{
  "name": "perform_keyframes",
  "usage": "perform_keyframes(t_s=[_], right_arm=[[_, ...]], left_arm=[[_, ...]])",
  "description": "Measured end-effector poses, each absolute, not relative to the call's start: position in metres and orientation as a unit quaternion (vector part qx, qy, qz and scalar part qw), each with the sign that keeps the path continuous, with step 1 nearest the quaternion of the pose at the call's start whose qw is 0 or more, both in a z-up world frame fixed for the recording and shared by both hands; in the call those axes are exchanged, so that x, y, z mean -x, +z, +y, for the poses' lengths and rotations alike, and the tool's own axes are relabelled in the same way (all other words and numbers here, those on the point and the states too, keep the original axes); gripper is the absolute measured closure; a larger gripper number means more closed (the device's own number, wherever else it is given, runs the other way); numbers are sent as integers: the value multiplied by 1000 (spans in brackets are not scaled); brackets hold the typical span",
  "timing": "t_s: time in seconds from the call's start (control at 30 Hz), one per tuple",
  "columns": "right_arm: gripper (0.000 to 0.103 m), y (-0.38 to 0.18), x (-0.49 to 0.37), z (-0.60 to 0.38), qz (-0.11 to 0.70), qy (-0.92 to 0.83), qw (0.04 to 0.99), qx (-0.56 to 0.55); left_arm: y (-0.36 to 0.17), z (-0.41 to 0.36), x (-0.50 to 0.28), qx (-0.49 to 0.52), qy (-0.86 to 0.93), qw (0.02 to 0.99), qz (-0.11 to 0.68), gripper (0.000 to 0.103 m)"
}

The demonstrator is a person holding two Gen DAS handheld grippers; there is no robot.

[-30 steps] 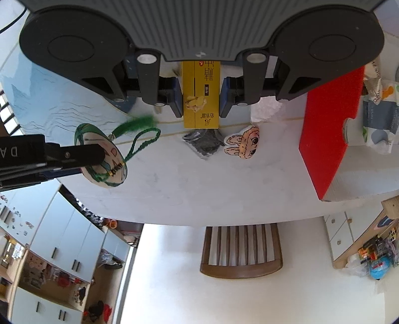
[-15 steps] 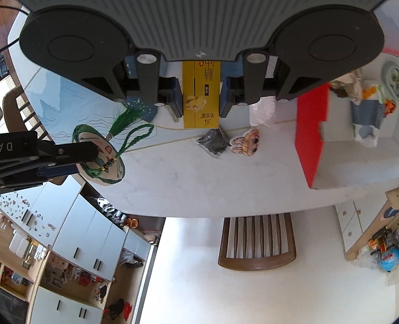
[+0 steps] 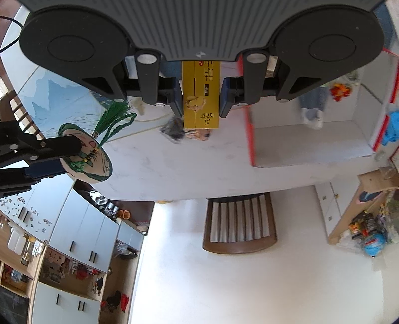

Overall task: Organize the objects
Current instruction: 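Carry the yellow carton and tasseled sachet into the red box and release both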

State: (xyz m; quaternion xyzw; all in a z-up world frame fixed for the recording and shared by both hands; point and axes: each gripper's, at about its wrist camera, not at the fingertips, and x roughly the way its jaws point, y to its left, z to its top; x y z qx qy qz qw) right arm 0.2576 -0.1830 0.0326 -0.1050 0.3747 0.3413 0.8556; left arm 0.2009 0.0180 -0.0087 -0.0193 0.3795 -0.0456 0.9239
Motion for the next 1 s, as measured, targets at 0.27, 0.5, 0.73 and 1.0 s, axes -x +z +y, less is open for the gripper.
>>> perform_keyframes(t_s=[0.27,0.5,0.73,1.0], right_arm=[[65,45,-245,-130,355,367,851,126],[65,48,-242,-86,346,381,846,139],[65,47,-250,-47,339,395,842,139],[64,40,-263,-1,328,411,836,154]], left_arm=[[8,68,-192,10,-24,930,366,73],[12,114,-192,4,-10,928,373,73],[2,151,-204,-4,10,923,386,73],[-13,187,-225,2,31,915,402,73]])
